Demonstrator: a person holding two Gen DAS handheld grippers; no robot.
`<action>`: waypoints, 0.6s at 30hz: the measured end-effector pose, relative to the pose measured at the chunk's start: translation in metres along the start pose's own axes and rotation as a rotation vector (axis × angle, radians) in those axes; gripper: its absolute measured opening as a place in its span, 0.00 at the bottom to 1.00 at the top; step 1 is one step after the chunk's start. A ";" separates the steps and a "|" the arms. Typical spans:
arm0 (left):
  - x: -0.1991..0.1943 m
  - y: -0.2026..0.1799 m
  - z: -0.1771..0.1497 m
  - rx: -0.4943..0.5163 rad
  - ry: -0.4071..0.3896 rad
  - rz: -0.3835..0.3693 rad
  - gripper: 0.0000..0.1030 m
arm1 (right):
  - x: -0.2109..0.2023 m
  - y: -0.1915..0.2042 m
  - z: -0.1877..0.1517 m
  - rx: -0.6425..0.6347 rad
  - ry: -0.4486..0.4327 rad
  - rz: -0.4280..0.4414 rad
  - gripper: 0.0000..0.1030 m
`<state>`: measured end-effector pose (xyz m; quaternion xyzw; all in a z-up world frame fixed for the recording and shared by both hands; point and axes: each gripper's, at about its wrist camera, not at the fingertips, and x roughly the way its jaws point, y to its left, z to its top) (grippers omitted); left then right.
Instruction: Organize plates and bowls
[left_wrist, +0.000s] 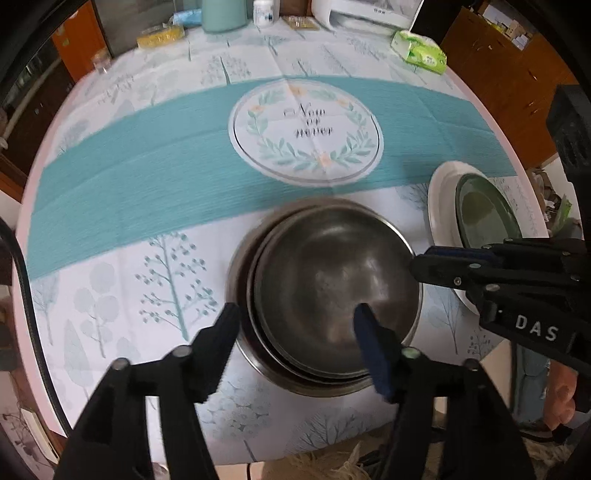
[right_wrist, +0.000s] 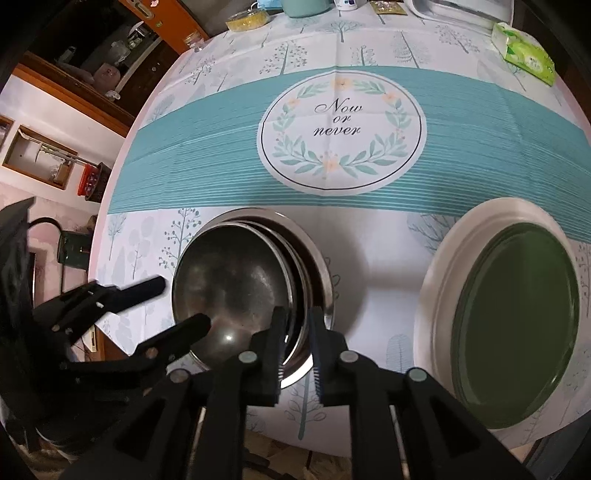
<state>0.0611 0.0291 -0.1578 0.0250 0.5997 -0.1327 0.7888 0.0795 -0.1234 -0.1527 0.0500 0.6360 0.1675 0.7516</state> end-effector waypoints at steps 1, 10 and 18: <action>-0.002 -0.001 0.000 0.005 -0.008 0.003 0.64 | -0.001 0.001 0.000 -0.006 -0.004 -0.008 0.13; -0.010 0.001 -0.002 -0.008 -0.018 -0.018 0.71 | -0.005 0.007 -0.005 -0.023 -0.023 -0.008 0.14; -0.016 0.006 -0.009 -0.051 -0.026 -0.055 0.73 | -0.015 0.009 -0.012 -0.023 -0.070 0.011 0.33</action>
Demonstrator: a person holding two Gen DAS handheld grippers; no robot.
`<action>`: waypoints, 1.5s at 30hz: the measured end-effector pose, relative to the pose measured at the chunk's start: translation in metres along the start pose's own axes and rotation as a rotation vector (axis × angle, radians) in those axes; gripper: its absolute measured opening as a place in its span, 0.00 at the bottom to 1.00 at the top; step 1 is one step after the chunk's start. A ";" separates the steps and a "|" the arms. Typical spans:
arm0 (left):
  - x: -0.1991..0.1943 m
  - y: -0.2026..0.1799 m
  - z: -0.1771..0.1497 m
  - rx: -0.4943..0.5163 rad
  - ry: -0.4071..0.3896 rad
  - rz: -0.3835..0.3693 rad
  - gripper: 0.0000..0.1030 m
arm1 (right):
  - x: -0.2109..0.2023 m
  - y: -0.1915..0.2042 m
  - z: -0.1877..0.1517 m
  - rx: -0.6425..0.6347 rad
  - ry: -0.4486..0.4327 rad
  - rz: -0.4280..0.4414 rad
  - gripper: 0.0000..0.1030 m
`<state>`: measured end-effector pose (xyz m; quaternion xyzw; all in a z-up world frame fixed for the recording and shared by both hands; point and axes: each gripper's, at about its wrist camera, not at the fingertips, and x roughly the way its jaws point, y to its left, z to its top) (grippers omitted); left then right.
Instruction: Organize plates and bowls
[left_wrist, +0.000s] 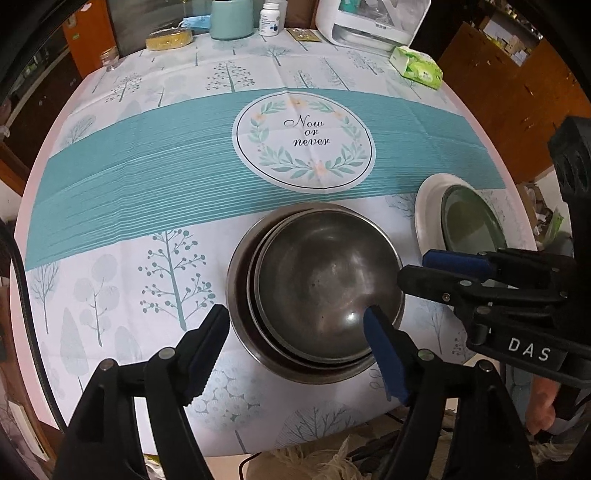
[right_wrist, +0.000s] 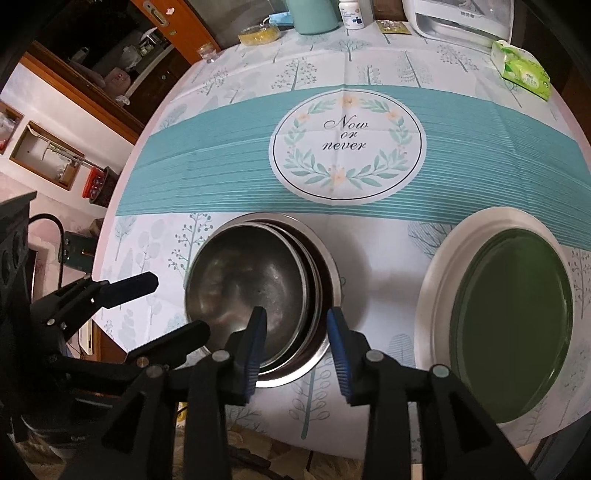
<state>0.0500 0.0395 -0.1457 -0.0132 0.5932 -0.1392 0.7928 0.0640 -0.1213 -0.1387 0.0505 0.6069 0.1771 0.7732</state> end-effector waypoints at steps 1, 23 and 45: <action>-0.003 0.001 -0.001 -0.007 -0.007 -0.009 0.74 | -0.001 0.000 -0.001 0.000 -0.004 0.003 0.34; -0.002 0.049 -0.001 -0.139 -0.050 -0.101 0.89 | -0.019 -0.021 -0.018 0.021 -0.085 0.090 0.63; 0.063 0.079 0.002 -0.278 0.088 -0.378 0.69 | 0.047 -0.044 -0.013 0.193 0.057 0.216 0.54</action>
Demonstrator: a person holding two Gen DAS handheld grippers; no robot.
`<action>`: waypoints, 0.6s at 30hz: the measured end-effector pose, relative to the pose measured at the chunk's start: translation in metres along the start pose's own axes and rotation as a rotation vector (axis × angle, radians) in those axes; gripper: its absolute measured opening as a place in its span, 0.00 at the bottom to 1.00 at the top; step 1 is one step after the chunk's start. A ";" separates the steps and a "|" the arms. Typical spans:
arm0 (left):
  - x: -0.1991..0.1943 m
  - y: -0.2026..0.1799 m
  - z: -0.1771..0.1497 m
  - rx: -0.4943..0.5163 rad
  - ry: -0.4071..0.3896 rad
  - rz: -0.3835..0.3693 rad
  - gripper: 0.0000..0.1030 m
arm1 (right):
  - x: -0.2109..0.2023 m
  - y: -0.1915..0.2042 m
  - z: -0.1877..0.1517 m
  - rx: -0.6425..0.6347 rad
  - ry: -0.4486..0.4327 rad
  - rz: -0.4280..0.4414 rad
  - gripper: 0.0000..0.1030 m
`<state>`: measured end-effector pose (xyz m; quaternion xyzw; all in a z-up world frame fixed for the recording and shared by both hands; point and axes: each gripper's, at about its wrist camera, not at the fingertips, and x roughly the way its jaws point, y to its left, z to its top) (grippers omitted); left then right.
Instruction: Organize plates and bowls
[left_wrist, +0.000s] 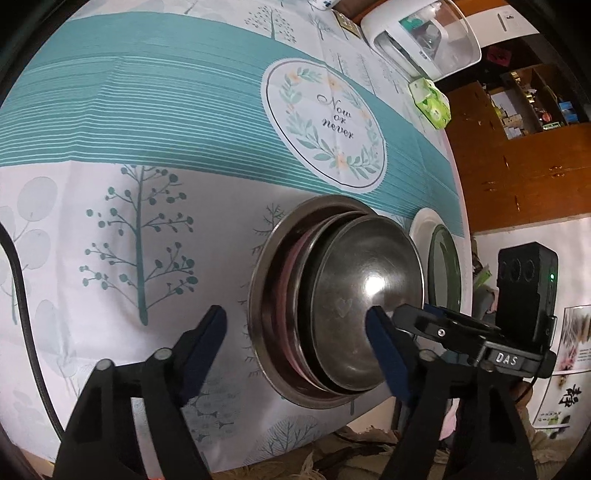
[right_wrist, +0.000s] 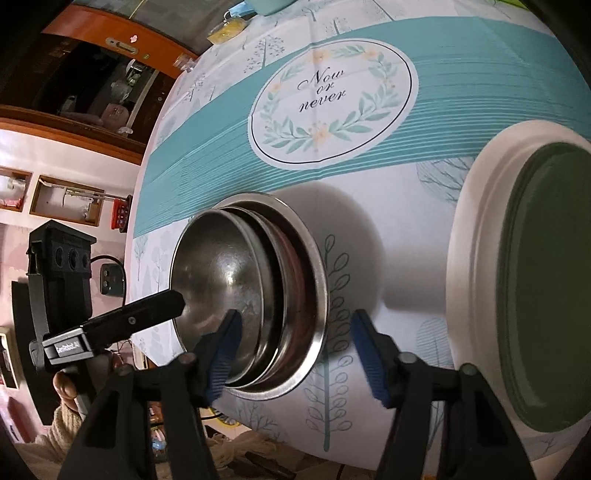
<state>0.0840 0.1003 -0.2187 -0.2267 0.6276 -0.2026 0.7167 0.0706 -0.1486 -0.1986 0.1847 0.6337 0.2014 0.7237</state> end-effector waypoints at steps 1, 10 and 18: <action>0.001 -0.001 0.001 0.004 0.006 -0.004 0.67 | 0.001 0.000 0.001 0.004 0.007 0.007 0.49; 0.008 -0.006 0.001 0.059 0.045 0.058 0.40 | 0.006 -0.002 0.003 0.030 0.045 0.012 0.31; 0.011 -0.016 -0.003 0.095 0.078 0.118 0.39 | 0.004 -0.003 0.004 0.055 0.077 -0.023 0.29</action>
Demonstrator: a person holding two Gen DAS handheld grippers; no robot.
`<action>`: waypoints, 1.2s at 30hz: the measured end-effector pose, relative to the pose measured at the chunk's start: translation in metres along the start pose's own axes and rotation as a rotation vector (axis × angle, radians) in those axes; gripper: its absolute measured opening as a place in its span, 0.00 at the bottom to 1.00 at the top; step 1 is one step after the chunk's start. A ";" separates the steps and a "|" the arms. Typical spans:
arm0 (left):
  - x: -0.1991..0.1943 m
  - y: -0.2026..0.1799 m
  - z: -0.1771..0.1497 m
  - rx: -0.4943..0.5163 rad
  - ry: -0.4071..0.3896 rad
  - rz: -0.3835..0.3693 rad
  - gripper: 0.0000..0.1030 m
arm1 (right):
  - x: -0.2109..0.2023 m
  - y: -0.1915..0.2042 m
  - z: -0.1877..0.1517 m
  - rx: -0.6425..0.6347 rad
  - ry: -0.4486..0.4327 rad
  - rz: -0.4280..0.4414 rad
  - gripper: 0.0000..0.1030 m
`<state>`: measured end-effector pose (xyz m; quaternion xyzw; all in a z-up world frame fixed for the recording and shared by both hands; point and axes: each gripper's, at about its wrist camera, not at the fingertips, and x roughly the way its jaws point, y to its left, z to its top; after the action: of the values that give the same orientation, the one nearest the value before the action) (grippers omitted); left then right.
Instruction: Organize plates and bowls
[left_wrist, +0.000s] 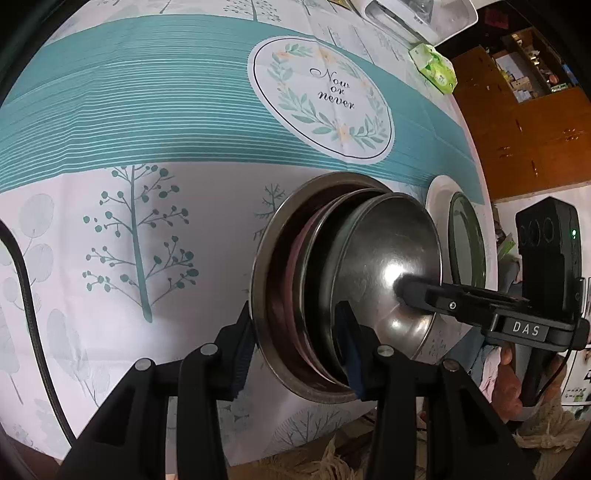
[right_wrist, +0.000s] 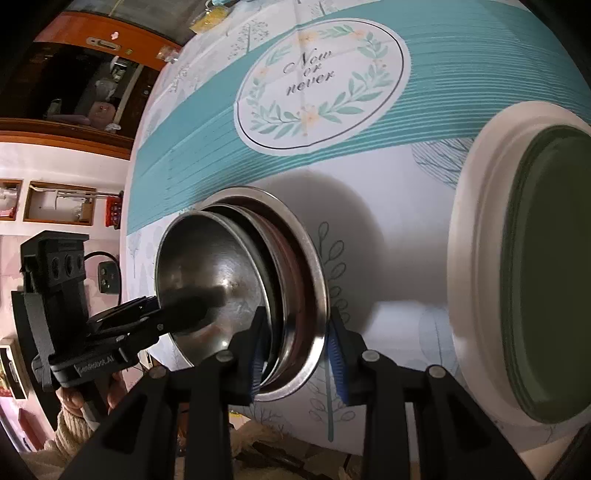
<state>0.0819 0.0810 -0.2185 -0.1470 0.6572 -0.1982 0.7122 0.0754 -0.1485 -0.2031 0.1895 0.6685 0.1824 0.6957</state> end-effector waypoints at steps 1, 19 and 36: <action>-0.001 -0.001 -0.001 0.002 0.001 0.003 0.39 | -0.001 0.000 0.000 0.004 0.004 -0.003 0.29; -0.033 -0.071 -0.005 0.072 -0.048 0.010 0.39 | -0.063 -0.004 -0.017 -0.002 -0.078 -0.032 0.29; 0.019 -0.210 0.031 0.285 0.021 -0.055 0.39 | -0.165 -0.094 -0.033 0.138 -0.252 -0.158 0.29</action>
<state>0.0948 -0.1135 -0.1336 -0.0603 0.6253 -0.3106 0.7133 0.0358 -0.3130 -0.1101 0.2050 0.5998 0.0556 0.7715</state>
